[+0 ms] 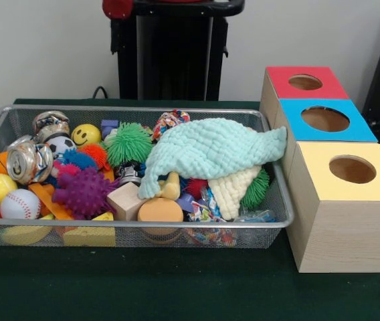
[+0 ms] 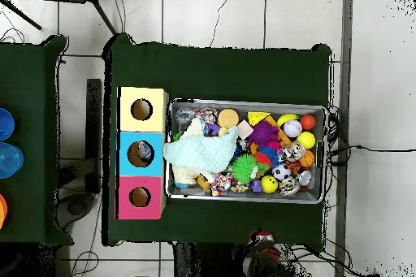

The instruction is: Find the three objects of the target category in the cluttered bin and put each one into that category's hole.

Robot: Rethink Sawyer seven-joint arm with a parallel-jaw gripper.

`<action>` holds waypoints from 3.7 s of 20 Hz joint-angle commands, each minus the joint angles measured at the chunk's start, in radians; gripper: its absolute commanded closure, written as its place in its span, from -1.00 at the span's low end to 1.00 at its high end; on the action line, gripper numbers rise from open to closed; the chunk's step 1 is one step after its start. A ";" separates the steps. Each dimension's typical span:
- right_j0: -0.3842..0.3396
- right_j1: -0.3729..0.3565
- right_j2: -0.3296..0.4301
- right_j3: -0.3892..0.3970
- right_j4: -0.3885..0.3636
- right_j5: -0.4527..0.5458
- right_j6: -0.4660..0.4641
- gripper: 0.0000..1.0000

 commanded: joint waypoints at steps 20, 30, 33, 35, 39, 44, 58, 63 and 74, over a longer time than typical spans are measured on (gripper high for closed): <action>-0.049 0.253 0.123 -0.100 0.167 -0.243 0.141 -1.00; -0.123 0.175 0.010 -0.157 -0.050 -0.111 -0.117 -1.00; -0.055 0.164 -0.079 -0.201 -0.076 -0.004 -0.144 -1.00; -0.100 0.156 -0.055 -0.202 -0.137 -0.012 -0.152 -1.00; -0.209 0.122 0.008 -0.196 -0.248 0.001 -0.172 -1.00; -0.303 0.101 0.068 -0.216 -0.355 0.025 -0.183 -1.00; 0.141 0.143 -0.193 -0.289 -0.111 0.131 0.188 -1.00; -0.027 0.041 -0.013 -0.195 -0.048 0.181 0.082 -1.00; -0.013 0.158 0.013 -0.162 0.000 -0.023 0.167 -1.00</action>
